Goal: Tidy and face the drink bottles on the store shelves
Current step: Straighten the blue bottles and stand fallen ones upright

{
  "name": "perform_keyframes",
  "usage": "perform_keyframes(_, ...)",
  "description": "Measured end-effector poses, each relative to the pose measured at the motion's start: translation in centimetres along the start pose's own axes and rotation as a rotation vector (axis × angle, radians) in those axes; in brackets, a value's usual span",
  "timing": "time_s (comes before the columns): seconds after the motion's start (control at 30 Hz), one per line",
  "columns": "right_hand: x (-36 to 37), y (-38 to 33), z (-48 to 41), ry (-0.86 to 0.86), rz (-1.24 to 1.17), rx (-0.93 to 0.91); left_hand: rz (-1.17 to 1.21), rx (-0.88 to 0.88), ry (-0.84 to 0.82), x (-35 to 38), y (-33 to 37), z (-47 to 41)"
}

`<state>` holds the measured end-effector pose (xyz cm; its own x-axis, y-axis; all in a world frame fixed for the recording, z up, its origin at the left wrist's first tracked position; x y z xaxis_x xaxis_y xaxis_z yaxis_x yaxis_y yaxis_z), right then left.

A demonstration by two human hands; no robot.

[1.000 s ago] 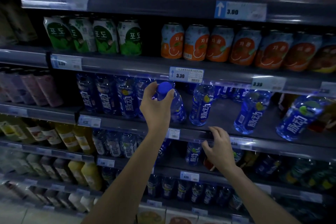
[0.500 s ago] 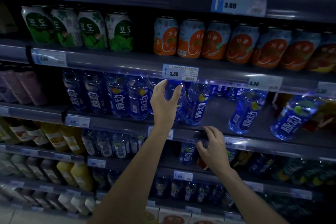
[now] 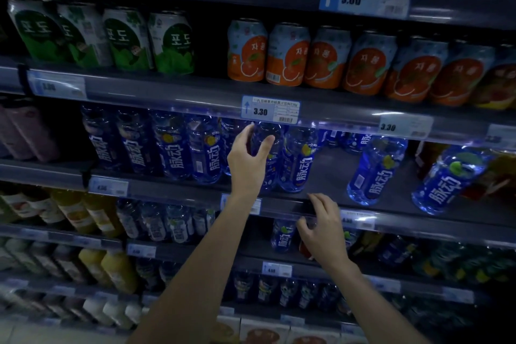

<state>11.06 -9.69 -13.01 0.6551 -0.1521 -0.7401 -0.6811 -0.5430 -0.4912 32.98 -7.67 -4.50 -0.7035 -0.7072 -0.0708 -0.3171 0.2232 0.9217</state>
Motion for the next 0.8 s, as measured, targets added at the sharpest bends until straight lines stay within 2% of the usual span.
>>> perform_keyframes(0.1, 0.0, -0.1, 0.0, 0.005, 0.004, -0.004, -0.095, 0.024, 0.056, -0.1, -1.0, 2.1)
perform_keyframes(0.17, 0.0, 0.0, 0.1, 0.006, 0.004, -0.006, -0.131, -0.074, 0.102, -0.4, -3.0, 3.1)
perform_keyframes(0.27, -0.1, 0.0, 0.1, 0.009, -0.002, -0.015, -0.183, -0.186, 0.080, 0.0, -5.2, 3.8)
perform_keyframes(0.4, 0.0, 0.0, 0.1, 0.004, -0.009, -0.010, -0.216, -0.151, 0.081, -0.1, -5.4, 3.4)
perform_keyframes(0.5, 0.1, 0.1, 0.1, -0.008, -0.008, -0.007, -0.185, -0.150, -0.023, -0.2, -6.1, 2.7)
perform_keyframes(0.67, 0.3, 0.2, 0.1, -0.030, -0.023, -0.004, -0.128, -0.238, -0.367, 0.2, -7.8, 1.2)
perform_keyframes(0.8, 0.2, 0.1, 0.1, -0.018, -0.024, -0.001, -0.334, -0.208, -0.242, 0.3, -7.0, 1.9)
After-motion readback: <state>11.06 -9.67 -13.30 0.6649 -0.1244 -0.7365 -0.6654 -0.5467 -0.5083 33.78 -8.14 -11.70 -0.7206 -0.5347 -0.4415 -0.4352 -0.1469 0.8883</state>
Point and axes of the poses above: each hand's wrist, its own z-axis away from the middle knuckle, its own x-axis out of the palm, y = z × x, the point moved 10 cm from there along -z, towards the middle knuckle, and after that the axes turned 1 degree about z, right-handed, at the moved point
